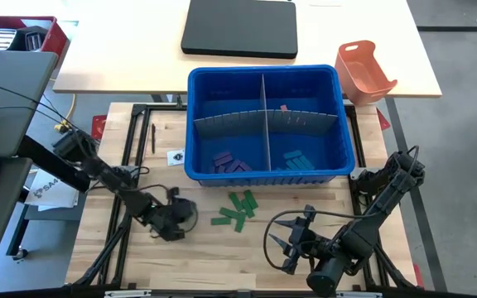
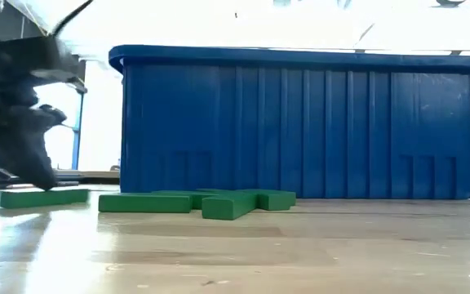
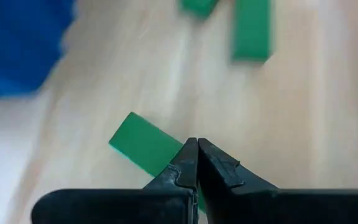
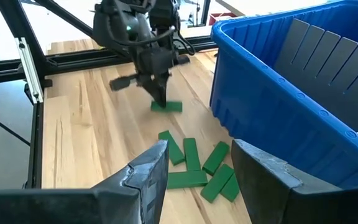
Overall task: Sort blocks
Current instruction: Put the green block into the blue bin with the other green block
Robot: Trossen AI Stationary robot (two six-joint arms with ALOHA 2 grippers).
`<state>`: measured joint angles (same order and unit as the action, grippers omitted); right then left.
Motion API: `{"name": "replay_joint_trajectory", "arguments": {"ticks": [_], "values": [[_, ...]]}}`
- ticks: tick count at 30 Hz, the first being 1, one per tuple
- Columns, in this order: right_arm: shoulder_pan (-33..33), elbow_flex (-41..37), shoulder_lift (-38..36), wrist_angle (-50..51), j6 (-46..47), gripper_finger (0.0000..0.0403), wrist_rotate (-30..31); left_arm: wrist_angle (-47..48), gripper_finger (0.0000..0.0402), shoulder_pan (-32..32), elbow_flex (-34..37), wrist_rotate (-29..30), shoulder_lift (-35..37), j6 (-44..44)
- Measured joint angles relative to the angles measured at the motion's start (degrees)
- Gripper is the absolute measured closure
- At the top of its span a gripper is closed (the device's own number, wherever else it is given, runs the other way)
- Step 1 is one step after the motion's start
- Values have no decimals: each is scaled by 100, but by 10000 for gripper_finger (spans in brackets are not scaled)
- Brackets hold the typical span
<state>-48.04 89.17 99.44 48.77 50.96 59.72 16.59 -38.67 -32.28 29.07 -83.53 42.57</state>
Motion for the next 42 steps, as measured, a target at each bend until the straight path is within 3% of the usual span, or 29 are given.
{"name": "replay_joint_trajectory", "arguments": {"ticks": [6,9,16,20,24,31,42], "values": [[-1,0,0,29,-46,231,0,608,397,-377,8,405,718,1313],[1,0,0,31,-104,231,4,851,377,-384,21,358,785,2073],[1,0,0,94,-107,231,7,1545,252,-384,10,26,795,3143],[1,0,0,127,-107,231,7,2048,173,-370,10,-128,796,4225],[1,0,0,143,-107,231,9,1871,121,-420,67,-16,784,4825],[-1,0,0,225,-92,231,13,1639,108,-363,259,308,533,5447],[-1,0,0,234,-90,231,13,1708,113,-311,185,336,-89,4820]]}}
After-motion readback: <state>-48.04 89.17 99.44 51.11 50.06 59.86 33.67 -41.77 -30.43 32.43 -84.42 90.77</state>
